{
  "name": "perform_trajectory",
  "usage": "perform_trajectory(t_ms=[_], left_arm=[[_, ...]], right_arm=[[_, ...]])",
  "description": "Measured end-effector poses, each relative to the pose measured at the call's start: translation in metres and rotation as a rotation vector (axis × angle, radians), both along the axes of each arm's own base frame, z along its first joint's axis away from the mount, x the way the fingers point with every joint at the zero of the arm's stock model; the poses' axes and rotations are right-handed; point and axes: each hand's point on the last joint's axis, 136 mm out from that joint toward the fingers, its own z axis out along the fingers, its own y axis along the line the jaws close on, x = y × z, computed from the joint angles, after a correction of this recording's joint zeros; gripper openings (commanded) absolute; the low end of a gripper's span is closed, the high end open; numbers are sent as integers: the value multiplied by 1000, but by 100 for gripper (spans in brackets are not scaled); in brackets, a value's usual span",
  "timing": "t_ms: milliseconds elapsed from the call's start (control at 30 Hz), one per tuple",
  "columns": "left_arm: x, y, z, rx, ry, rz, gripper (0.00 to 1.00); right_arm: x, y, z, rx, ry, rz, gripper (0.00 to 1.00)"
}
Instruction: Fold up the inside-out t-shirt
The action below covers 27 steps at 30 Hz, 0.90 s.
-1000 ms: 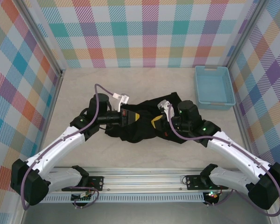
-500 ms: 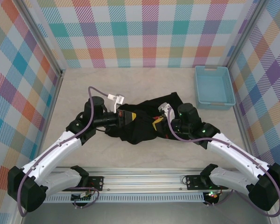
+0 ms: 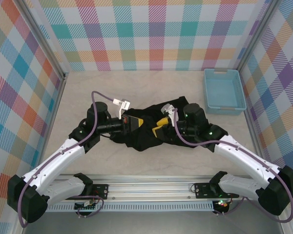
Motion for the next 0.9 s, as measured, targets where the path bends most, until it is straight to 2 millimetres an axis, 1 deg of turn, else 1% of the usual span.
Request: perform_trajectory(t_ms=[67,100,233,333,367,467,500,567,667,767,900], left_arm=[[0,0,0,-1,1,-3,0],[0,0,0,-1,1,-2,0],[0,0,0,0,-1,-2,0],[0,0,0,2,-6,-3,0],[0,0,0,3,-9,-3,0],[0,0,0,5,-12,-4,0],[1,1,0,7,-15,-2,0],[4,2,-2,15,-15,16,0],[10,8,-10,47,-1,71,0],[15,13,-15,69,9,115,0],[14,16,-13,66,4,132,5]], right_arm=[[2,5,5,6,-8,16,47],[3,8,7,8,-10,25,45],[4,15,5,8,4,52,33],[4,19,-1,2,20,65,26],[3,21,-2,0,24,70,22],[2,24,-5,-4,28,81,4],[1,24,-5,-5,29,81,0],[4,23,-6,-9,27,65,0],[8,17,-3,-21,8,23,0],[10,4,8,-11,-31,-26,0],[7,-10,22,18,-79,-65,0]])
